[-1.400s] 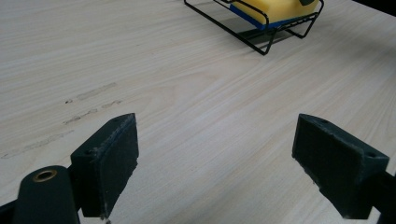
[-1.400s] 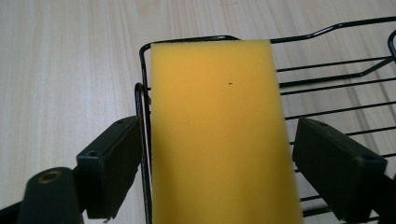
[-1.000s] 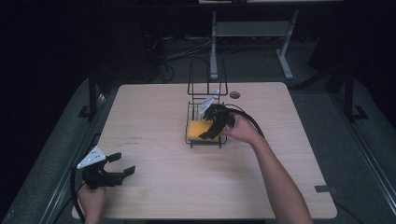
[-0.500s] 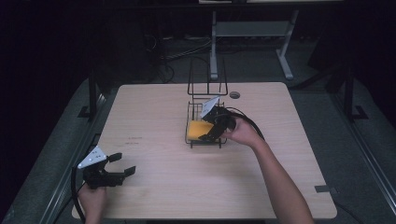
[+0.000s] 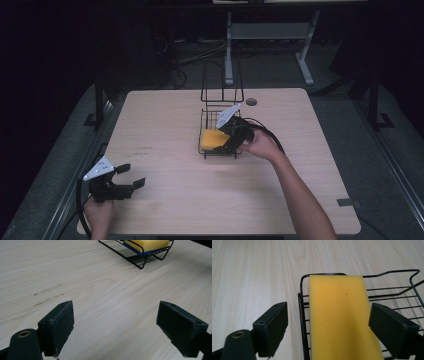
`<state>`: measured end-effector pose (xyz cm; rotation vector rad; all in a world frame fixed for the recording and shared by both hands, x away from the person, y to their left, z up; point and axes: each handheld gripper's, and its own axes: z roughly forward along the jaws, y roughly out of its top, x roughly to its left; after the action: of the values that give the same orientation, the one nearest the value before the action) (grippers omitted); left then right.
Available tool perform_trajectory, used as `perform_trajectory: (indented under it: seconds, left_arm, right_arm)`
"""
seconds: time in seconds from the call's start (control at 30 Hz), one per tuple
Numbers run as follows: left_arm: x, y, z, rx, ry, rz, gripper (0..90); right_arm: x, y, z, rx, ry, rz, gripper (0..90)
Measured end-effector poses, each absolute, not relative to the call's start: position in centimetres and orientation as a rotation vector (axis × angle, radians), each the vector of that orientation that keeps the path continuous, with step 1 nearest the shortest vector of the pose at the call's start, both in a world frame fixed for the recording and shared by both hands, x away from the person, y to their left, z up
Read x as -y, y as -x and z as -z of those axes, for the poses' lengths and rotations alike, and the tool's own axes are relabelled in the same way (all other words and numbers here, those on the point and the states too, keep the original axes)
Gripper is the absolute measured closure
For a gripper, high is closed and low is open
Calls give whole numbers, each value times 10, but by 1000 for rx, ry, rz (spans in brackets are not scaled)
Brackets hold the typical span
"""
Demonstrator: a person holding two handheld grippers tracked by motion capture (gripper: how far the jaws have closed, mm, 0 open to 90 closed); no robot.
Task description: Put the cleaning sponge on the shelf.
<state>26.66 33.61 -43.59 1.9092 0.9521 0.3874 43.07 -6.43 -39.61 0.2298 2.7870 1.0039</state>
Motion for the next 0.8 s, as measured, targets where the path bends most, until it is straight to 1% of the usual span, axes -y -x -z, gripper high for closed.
perform_trajectory:
  seconds: [0.8]
  left_arm:
    - [-335, -267, 436, -953, -1912, -385, 141]
  right_arm:
    - [75, -406, 396, -2727, -195, -1053, 150]
